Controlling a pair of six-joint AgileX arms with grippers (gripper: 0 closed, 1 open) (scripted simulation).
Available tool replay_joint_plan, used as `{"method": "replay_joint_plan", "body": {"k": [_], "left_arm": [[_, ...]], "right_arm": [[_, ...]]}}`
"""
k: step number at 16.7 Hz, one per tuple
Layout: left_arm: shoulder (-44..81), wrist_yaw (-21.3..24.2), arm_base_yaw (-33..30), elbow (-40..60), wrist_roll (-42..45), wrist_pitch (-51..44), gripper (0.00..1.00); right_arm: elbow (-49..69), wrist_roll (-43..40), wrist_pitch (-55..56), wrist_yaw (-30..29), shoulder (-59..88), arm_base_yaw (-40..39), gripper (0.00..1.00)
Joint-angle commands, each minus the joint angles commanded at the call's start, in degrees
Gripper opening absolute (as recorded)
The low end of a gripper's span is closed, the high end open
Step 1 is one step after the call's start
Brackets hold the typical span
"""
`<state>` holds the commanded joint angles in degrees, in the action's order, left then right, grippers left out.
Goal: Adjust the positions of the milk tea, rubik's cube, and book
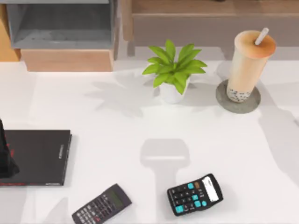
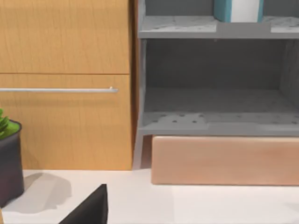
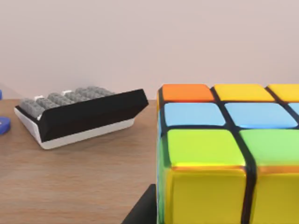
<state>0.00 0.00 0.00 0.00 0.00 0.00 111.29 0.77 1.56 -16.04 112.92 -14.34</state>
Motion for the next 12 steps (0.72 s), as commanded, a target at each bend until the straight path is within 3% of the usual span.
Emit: {"method": "replay_joint_plan", "body": {"k": [2,12], "left_arm": [[0.0,0.0,0.0,0.0,0.0,0.0,1.0],[0.0,0.0,0.0,0.0,0.0,0.0,1.0]], "right_arm": [[0.0,0.0,0.0,0.0,0.0,0.0,0.0],[0.0,0.0,0.0,0.0,0.0,0.0,0.75]]}}
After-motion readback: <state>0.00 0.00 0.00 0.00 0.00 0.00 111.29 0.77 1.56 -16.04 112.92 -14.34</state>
